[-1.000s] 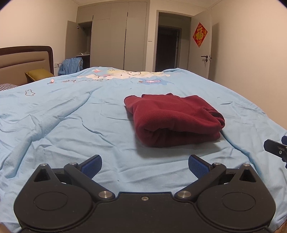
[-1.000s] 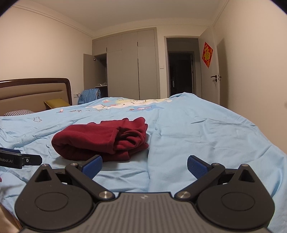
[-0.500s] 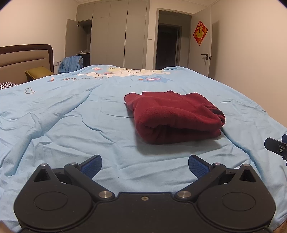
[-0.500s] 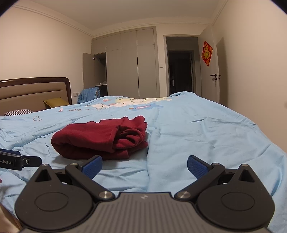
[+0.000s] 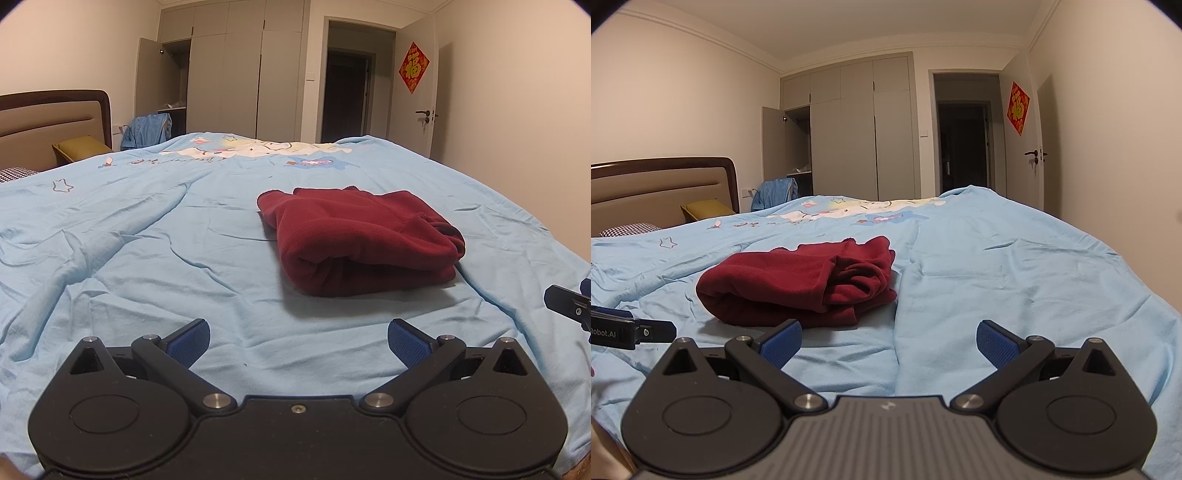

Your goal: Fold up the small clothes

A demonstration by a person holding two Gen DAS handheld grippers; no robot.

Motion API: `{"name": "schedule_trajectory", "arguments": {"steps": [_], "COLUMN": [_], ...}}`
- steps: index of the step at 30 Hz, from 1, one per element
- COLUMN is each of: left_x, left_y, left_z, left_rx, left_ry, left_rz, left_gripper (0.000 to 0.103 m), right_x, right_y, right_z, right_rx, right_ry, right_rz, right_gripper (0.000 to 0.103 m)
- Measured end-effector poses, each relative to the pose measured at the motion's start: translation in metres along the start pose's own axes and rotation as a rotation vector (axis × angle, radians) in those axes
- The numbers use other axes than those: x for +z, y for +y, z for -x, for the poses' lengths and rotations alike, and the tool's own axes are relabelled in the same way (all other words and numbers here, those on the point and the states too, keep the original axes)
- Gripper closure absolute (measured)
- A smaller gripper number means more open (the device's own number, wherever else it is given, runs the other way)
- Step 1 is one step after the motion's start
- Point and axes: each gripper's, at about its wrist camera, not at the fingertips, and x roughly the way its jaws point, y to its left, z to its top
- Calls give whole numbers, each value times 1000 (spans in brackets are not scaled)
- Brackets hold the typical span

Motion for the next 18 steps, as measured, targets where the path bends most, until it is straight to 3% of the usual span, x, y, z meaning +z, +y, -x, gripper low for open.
{"name": "schedule_trajectory", "arguments": {"steps": [18], "left_x": [-1], "left_y": [1], "left_z": [-1], "left_rx": [-5], "left_ry": [7], "left_rz": [2], "left_gripper": [1], "right_x": [-1], "right_y": [0], "right_z": [-1], "right_rx": [3], "right_ry": [5], "right_rz": [-1], "right_gripper": [0]}}
